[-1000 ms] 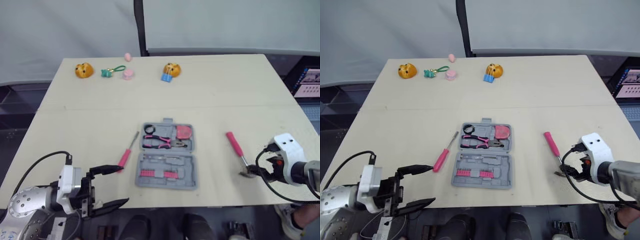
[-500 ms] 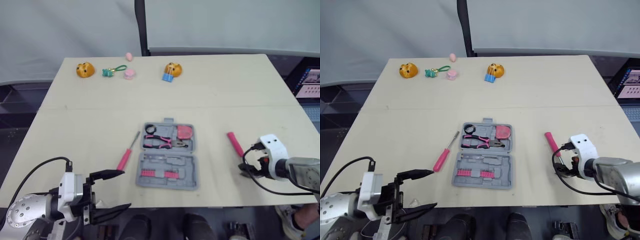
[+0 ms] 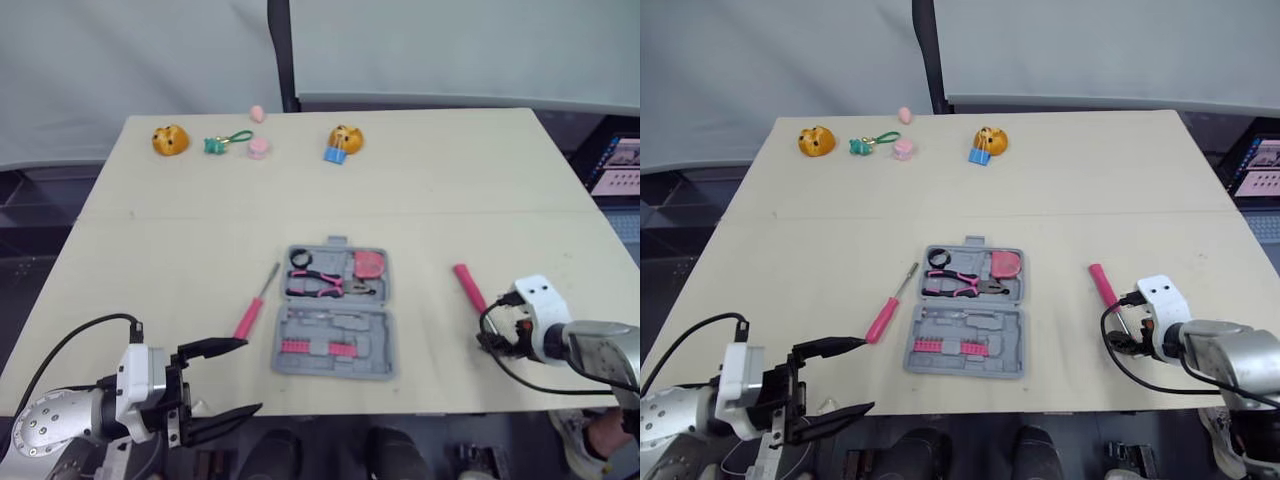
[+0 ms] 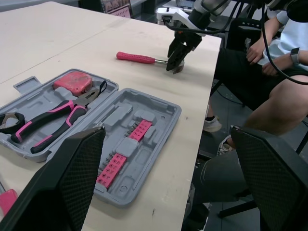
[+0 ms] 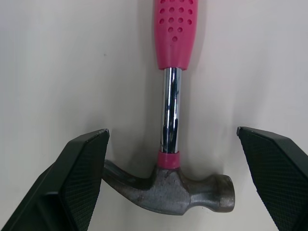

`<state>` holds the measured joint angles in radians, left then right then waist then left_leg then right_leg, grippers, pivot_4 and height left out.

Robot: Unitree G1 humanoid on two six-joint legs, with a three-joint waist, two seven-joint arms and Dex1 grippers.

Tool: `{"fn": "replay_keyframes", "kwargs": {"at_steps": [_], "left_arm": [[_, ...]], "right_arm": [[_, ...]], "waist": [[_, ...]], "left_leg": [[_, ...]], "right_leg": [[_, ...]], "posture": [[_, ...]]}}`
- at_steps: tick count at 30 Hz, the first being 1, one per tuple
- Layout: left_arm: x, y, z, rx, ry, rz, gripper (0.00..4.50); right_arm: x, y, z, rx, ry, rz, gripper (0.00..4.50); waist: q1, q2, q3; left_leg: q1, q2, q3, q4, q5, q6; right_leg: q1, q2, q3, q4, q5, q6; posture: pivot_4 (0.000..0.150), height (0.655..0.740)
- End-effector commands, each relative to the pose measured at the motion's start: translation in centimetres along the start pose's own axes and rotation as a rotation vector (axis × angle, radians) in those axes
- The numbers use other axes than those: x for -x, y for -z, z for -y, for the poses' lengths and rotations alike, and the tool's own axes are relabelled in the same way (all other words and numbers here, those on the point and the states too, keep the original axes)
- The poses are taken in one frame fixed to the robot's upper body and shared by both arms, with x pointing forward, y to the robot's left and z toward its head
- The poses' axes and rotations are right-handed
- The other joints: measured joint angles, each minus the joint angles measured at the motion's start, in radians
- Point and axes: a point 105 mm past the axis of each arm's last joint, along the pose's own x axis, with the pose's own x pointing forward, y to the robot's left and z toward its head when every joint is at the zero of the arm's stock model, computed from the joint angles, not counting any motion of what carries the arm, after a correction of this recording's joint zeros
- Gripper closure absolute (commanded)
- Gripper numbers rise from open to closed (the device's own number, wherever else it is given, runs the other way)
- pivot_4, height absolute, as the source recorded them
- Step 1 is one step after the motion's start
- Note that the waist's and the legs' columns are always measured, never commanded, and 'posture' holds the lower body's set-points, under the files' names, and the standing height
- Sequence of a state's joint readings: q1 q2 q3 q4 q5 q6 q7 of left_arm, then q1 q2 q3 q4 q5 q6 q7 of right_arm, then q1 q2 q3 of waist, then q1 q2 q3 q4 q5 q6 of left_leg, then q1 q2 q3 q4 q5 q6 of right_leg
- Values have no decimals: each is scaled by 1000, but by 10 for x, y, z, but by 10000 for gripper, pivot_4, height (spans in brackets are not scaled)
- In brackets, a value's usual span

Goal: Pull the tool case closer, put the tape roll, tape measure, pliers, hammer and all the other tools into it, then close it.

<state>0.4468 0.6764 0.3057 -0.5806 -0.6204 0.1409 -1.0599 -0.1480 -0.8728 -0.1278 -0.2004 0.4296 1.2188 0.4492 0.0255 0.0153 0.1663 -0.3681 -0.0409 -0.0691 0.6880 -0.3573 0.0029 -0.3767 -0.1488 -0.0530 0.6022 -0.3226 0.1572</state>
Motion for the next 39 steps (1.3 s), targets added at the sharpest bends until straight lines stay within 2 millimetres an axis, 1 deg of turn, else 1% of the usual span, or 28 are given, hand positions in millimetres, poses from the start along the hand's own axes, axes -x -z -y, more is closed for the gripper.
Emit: {"fn": "replay_keyframes", "kwargs": {"at_steps": [1,10,21,24,29,36,37,38,39], "left_arm": [[-2,-6,3,-32,15,5,595],[-2,-4,3,-27,17,6,595],[-1,-1,-1,-31,20,5,595],[0,-1,-1,-30,20,4,595],[-2,0,0,-28,21,7,595],[-4,1,1,-23,28,10,595],[-4,1,1,-23,28,10,0],[-5,2,1,-23,28,11,0],[-5,2,1,-22,28,11,0]], "right_arm": [[3,3,5,-24,27,4,0],[6,13,4,-81,25,4,0],[4,16,2,-127,14,44,0],[4,14,4,-154,17,64,0],[7,8,10,-112,56,82,0],[11,7,14,-86,60,80,0],[11,7,14,-84,60,78,3887],[11,8,14,-82,57,75,5245],[11,9,13,-77,52,72,9025]], "waist": [[0,0,0],[0,0,0],[-1,0,0],[-2,0,0],[-2,0,0],[-2,1,0],[-2,1,0],[-2,1,0],[-2,1,0]], "left_leg": [[0,0,0,0,0,0],[0,0,0,-1,0,0],[0,0,0,-2,0,0],[0,0,0,-2,0,0],[0,0,0,-2,0,0],[0,0,0,-2,0,0],[0,0,0,-2,0,0],[0,0,0,-2,0,0],[0,0,0,-2,0,0]], "right_leg": [[0,0,0,0,0,0],[0,0,0,-1,0,0],[0,0,0,-1,0,0],[0,0,0,-1,0,0],[0,0,0,-1,0,0],[0,0,0,-1,0,0],[0,0,0,-1,0,0],[0,0,0,-1,0,0],[0,0,0,-1,0,0]], "posture": [[1500,7121],[1500,7121],[1500,7121],[1500,7121],[1500,7121],[1500,7121],[1500,7121],[1500,7121],[1500,7121]]}}
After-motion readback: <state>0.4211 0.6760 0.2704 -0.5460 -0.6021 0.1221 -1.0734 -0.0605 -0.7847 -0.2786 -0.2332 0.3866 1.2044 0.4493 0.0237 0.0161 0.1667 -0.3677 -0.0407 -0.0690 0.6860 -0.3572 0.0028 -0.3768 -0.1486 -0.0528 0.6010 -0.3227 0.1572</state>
